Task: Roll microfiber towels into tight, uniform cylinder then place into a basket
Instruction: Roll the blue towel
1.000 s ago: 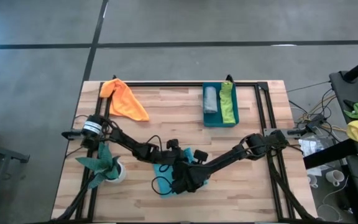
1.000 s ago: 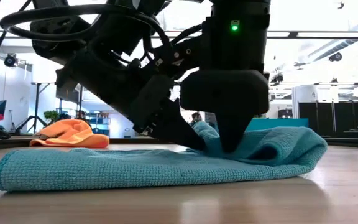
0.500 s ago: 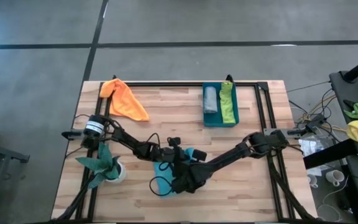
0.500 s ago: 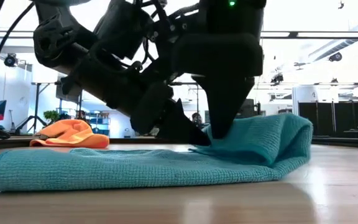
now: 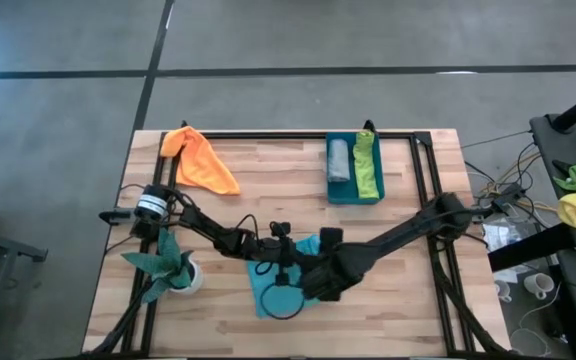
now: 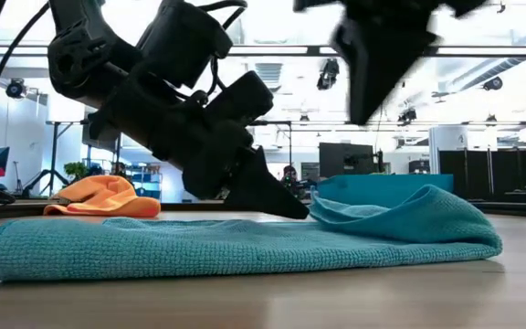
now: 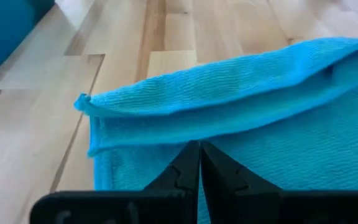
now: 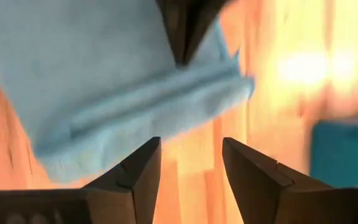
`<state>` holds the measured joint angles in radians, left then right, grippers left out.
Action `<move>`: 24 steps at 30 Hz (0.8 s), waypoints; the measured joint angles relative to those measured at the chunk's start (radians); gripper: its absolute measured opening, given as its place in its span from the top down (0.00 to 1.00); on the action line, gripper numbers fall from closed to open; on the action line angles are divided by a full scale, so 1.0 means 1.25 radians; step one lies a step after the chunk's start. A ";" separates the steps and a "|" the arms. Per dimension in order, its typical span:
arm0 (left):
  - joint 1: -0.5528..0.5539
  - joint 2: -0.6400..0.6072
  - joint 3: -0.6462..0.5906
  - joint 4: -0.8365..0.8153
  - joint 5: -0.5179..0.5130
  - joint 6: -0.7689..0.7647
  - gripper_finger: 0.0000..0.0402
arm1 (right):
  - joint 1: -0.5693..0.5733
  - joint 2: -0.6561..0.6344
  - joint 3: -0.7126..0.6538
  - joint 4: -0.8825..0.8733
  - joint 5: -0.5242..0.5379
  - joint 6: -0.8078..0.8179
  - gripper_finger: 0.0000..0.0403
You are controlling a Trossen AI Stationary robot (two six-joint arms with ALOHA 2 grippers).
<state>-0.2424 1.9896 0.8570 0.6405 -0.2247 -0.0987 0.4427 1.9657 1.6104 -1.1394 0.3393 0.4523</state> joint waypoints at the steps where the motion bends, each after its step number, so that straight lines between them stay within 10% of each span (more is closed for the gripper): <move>1: 0.000 0.000 0.000 0.000 0.001 -0.002 1.00 | 0.000 -0.027 -0.052 0.026 -0.014 -0.001 0.58; 12: -0.004 -0.038 0.110 -0.051 0.004 -0.063 1.00 | -0.006 -0.172 -0.467 0.424 -0.095 -0.094 0.60; 24: 0.003 0.058 0.236 -0.284 0.042 -0.114 1.00 | -0.022 -0.178 -0.636 0.780 -0.126 -0.188 0.62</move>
<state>-0.2385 2.0624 1.1519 0.2857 -0.1722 -0.2411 0.4158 1.7428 0.8151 -0.1643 0.1819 0.2173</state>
